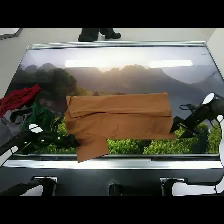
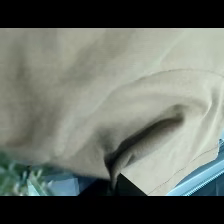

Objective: Fold the shirts.

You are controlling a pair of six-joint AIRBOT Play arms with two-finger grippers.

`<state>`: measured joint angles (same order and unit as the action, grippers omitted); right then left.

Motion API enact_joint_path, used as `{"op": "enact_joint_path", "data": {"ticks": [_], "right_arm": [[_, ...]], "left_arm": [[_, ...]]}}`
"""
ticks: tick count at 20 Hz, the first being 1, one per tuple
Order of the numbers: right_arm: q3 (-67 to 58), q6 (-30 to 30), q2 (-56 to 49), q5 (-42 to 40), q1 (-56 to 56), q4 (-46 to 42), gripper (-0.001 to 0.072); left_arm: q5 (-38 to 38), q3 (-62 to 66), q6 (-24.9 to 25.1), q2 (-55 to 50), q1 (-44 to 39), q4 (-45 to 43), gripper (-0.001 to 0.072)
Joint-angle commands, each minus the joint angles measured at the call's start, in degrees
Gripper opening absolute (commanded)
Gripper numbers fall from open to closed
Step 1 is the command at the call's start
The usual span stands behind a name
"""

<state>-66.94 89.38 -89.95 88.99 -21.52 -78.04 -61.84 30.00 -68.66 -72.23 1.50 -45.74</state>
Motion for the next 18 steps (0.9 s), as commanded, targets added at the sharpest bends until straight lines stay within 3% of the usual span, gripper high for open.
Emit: {"op": "enact_joint_path", "data": {"ticks": [1,3,4,5,6,7,10,14,18], "right_arm": [[4.2,-0.1,0.0,-6.3,0.0,0.9,0.0581],[5.4,0.4,-0.2,-8.1,0.0,1.0,0.0548],[5.5,1.0,-0.4,-9.1,0.0,1.0,0.0499],[5.5,2.1,-0.6,-10.2,0.0,1.0,0.0400],[5.5,2.7,-0.6,-11.0,0.0,1.1,0.0258],[5.4,2.8,-0.6,-10.5,0.0,1.2,0.0041],[5.2,1.2,0.8,-8.4,0.0,1.4,0.0044],[0.3,0.9,5.5,-9.1,0.0,2.0,0.0041],[-11.8,2.1,3.0,-11.2,2.6,0.9,0.0041]], "left_arm": [[-0.7,0.0,0.6,0.3,-0.2,-0.3,0.0030],[-0.7,0.0,0.7,0.3,-0.2,-0.3,0.0030],[-0.7,0.0,1.1,0.3,-0.2,-0.3,0.0030],[-0.7,0.0,1.4,0.3,-0.1,-0.3,0.0030],[-0.7,0.0,1.4,0.3,-0.1,-0.3,0.0030],[-1.3,0.0,1.5,0.4,-0.1,-0.3,0.0030],[-5.4,2.6,3.9,2.6,0.0,-1.6,0.0027],[-7.1,14.3,-1.6,8.9,1.7,-8.3,0.0024],[-6.1,27.5,-4.0,2.7,2.0,-14.2,0.0024]]}}
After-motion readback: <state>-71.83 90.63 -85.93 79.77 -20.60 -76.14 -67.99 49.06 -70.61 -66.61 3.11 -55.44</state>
